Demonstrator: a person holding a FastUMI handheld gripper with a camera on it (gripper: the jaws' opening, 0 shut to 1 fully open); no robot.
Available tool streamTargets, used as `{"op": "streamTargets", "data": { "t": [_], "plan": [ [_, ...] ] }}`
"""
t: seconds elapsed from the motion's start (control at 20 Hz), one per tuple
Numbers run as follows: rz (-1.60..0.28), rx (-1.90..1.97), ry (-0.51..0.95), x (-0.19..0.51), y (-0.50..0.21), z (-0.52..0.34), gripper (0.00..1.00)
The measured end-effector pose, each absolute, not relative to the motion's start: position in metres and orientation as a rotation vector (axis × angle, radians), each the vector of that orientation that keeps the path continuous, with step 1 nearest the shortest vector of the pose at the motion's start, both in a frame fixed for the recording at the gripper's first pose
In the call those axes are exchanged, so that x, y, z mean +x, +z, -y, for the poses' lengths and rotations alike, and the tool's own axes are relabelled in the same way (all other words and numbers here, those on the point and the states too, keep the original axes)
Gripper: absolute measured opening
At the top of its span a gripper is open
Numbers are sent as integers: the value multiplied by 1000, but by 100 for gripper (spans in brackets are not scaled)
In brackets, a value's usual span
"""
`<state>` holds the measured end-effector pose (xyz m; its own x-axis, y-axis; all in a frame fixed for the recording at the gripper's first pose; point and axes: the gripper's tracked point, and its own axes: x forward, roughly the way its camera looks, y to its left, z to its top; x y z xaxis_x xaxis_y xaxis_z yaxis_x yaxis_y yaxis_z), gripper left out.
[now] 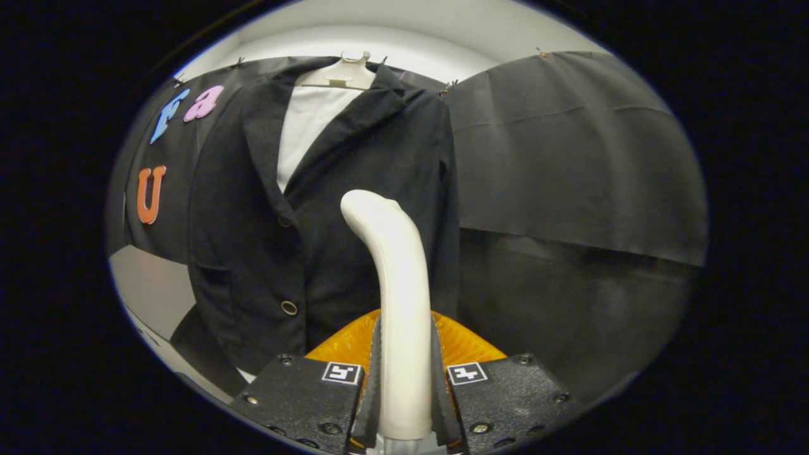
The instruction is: Iron the clothes twice with a garment steamer, once on the left side and once on the right side.
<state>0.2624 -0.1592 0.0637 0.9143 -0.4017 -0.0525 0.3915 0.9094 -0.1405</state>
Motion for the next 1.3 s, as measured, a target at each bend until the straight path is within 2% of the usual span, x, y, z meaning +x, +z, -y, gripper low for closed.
{"op": "streamTargets", "data": {
  "t": [0.35, 0.8, 1.3],
  "plan": [
    [-171, -100, -431, 256, 12, 163, 37],
    [-185, -130, -433, 262, -12, 148, 37],
    [-332, -111, -446, 259, -81, 157, 37]
  ]
}}
